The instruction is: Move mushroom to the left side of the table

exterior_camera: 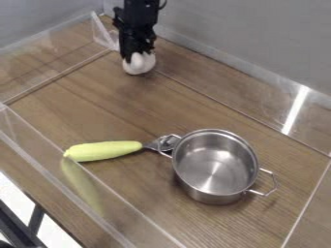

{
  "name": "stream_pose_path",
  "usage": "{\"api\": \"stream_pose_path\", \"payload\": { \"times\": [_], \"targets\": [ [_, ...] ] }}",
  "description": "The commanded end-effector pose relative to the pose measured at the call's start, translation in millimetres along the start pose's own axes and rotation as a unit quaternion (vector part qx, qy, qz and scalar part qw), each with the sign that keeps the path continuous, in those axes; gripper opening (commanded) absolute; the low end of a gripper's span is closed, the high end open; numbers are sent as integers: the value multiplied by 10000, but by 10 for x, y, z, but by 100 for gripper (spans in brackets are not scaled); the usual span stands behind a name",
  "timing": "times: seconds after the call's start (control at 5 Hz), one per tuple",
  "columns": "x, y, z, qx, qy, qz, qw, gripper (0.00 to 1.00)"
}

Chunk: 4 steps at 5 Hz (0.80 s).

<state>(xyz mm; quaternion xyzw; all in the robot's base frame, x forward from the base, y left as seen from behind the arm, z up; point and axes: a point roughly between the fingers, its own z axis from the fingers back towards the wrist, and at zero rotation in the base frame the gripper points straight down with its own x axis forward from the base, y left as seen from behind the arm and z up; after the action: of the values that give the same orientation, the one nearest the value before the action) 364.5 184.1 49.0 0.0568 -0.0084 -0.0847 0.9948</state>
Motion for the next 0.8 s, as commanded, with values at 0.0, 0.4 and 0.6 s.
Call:
{"api": "stream_pose_path", "payload": {
  "times": [0.0, 0.4, 0.6],
  "targets": [
    [144, 15, 173, 230, -212, 90, 9995, 0],
    [174, -30, 68, 286, -181, -36, 9994, 0],
    [175, -79, -19, 309, -189, -271, 9990, 0]
  ]
}}
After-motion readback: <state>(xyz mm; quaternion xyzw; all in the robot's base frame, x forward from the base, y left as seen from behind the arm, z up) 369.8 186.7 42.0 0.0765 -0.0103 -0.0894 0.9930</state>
